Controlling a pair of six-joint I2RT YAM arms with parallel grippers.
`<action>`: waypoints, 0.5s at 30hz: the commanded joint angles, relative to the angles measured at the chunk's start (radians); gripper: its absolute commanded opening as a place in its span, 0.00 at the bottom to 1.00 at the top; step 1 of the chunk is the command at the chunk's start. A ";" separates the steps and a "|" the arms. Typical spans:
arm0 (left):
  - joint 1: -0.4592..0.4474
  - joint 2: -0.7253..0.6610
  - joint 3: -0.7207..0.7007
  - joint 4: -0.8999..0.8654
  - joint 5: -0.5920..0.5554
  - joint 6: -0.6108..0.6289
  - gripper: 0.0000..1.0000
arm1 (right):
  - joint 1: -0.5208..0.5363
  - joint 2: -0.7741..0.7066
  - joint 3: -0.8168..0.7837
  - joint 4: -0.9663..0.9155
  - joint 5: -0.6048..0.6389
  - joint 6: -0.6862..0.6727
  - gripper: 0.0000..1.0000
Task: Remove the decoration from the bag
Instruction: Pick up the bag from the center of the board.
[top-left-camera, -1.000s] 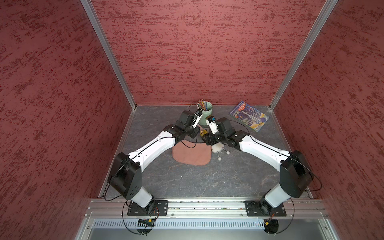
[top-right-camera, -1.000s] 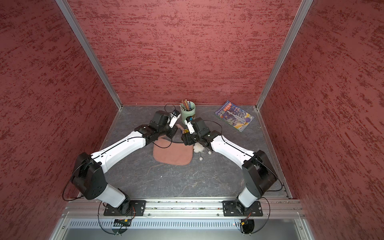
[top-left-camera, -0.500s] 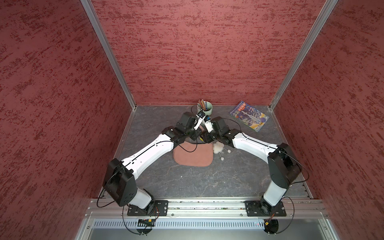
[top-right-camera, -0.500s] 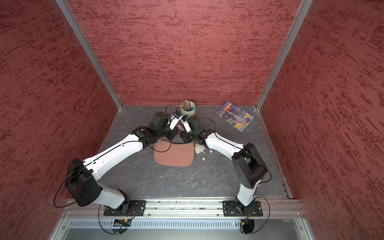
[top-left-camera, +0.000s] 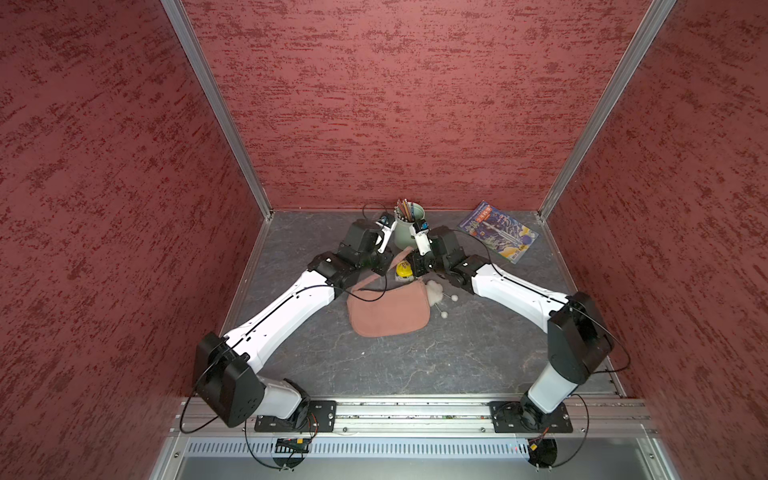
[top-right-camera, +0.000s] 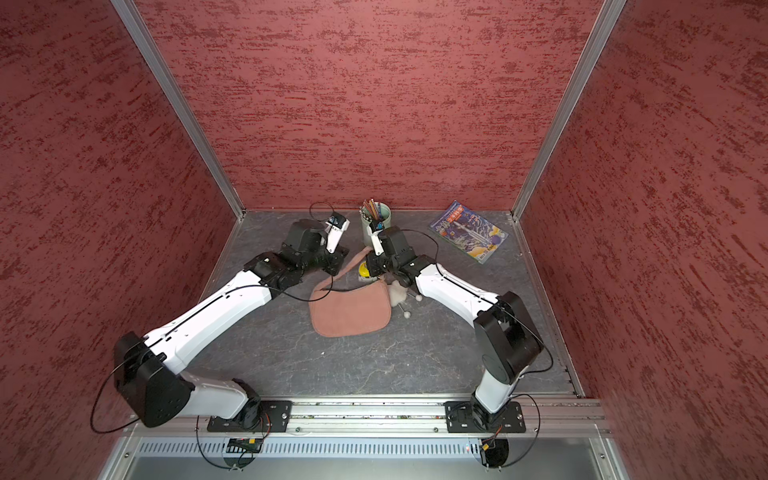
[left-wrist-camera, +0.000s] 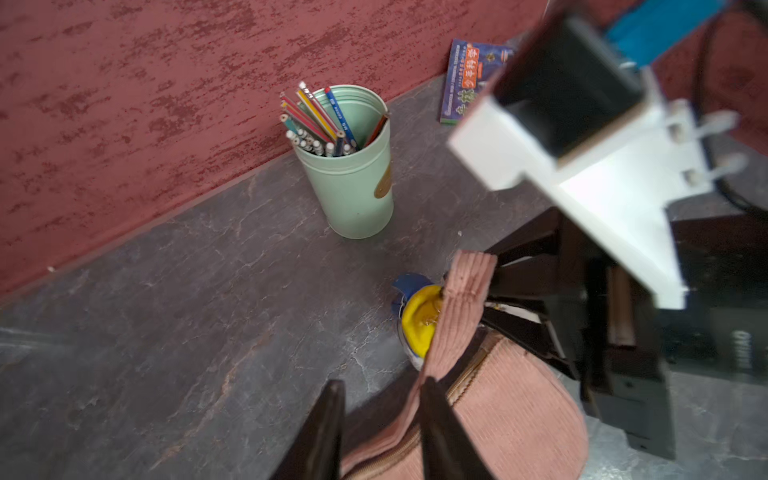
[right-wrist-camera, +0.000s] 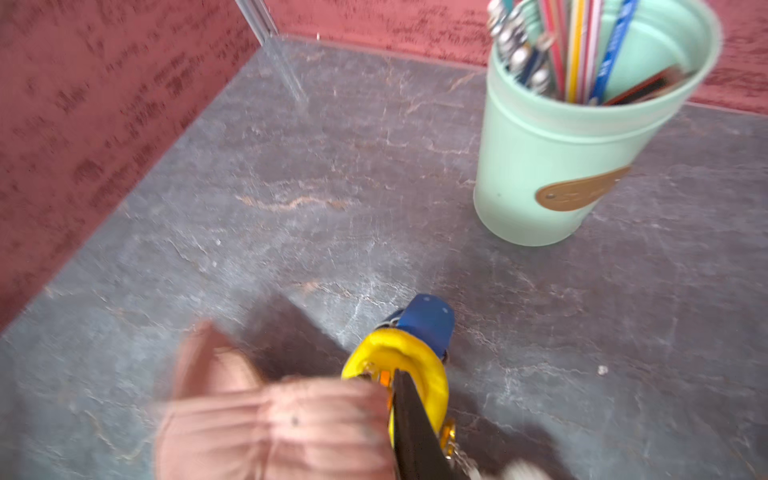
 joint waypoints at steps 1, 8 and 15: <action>0.093 -0.108 -0.028 -0.033 0.243 -0.242 0.54 | 0.007 -0.070 -0.005 -0.056 0.054 0.109 0.10; -0.025 -0.215 -0.145 -0.023 0.397 -0.311 0.67 | 0.033 -0.123 0.052 -0.225 0.143 0.274 0.14; -0.257 -0.080 -0.268 0.264 0.329 -0.500 0.68 | 0.054 -0.188 0.069 -0.325 0.152 0.472 0.14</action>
